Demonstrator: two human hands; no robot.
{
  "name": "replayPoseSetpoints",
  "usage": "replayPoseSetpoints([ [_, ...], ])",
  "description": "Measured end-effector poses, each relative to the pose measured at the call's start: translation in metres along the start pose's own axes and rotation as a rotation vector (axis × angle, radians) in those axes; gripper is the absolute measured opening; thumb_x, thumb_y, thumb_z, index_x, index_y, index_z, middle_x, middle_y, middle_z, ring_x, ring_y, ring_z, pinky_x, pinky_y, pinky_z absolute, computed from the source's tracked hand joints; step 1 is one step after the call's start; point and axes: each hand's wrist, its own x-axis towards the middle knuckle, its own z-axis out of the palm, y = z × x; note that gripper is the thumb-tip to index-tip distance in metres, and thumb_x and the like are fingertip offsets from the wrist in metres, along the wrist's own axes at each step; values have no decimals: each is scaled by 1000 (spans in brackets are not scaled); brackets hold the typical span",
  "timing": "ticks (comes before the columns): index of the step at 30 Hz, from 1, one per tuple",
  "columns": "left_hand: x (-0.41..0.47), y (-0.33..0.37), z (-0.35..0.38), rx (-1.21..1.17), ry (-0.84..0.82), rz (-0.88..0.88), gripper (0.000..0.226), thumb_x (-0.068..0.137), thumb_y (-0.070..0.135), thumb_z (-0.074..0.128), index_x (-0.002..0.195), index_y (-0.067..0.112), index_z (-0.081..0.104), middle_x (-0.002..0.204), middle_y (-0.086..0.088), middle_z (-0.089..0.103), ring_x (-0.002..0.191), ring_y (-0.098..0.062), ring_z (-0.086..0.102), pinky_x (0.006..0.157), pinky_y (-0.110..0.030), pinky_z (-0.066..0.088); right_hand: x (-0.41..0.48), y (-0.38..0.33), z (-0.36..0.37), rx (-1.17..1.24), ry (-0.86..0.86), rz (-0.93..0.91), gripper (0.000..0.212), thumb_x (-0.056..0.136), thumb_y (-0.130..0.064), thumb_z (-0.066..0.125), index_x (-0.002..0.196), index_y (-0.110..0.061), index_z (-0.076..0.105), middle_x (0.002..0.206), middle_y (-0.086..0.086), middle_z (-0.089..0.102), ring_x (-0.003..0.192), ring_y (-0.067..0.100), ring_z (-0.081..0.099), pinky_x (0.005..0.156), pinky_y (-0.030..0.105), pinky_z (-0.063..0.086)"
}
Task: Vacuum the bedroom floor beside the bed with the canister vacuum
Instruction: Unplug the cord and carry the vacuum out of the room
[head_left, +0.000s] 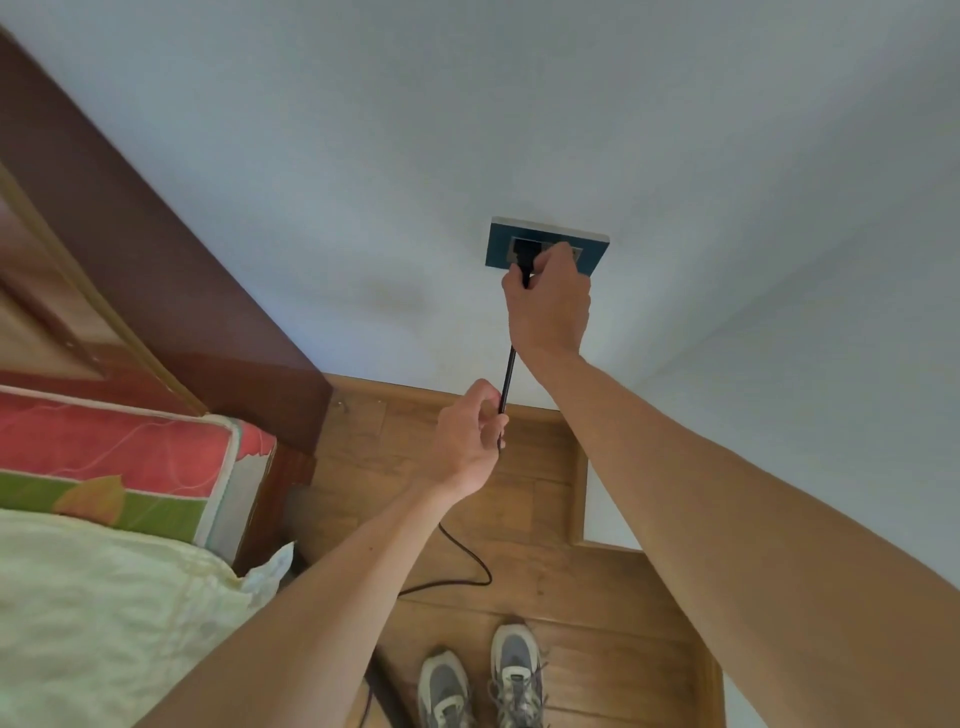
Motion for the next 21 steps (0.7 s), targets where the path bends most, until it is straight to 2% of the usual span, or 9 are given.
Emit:
replayPoseSetpoints([
  [2,-1,1,1,-12,-2,-2,6,100,16,57,99,18,51,80,0,64,72,-16,68,61,-20,57,1,1,0,-1,4,0,21,95,-22,60,108,-7,52,97,11,67,82,27,65,70,40,56],
  [3,-1,2,1,-33,-6,-11,6,100,15,57,99,17,51,79,0,62,71,-19,69,63,-30,61,2,2,1,-1,2,-5,20,96,-22,60,108,-7,52,98,11,67,82,27,65,70,39,56],
  [6,-5,5,1,-110,-27,-46,9,99,14,58,96,16,50,76,-1,58,70,-26,70,66,-45,63,1,4,0,-20,-24,-33,20,96,-22,59,108,-7,52,98,12,67,82,28,66,70,40,57],
  [9,-6,10,-1,-158,-44,-84,9,98,14,59,98,17,50,79,-5,58,72,-29,71,68,-48,63,3,1,-2,-27,-40,-53,20,96,-21,59,109,-6,51,98,14,67,81,31,67,70,45,59],
  [11,-10,10,-1,-150,-78,-90,9,98,13,58,99,16,50,82,-6,59,72,-26,71,66,-44,64,-1,3,-4,-45,-73,-59,22,96,-20,58,110,-5,51,97,16,66,81,33,67,68,45,58],
  [14,-36,-3,7,-22,-200,-86,11,97,8,59,97,14,50,82,-4,58,69,-17,67,63,-37,63,-34,25,-2,-137,-200,-88,22,96,-19,56,110,-2,49,96,19,66,79,32,65,55,32,49],
  [16,-57,-18,13,-35,-209,-130,10,98,9,58,101,14,50,81,-5,58,72,-25,69,63,-42,63,-60,42,0,-77,-252,-80,18,98,-18,56,108,-5,49,94,16,68,75,26,65,50,21,41],
  [19,-72,-38,14,-64,-195,-193,11,99,8,56,105,13,49,79,-8,55,78,-36,69,66,-50,61,-75,56,6,-46,-257,-58,15,98,-16,56,106,-5,49,85,11,64,66,19,58,50,19,37],
  [21,-78,-41,13,-72,-192,-202,12,99,8,56,108,11,49,79,-8,54,81,-39,69,67,-51,61,-79,59,6,-30,-246,-44,14,98,-15,55,104,-4,48,79,6,59,60,13,51,48,19,32],
])
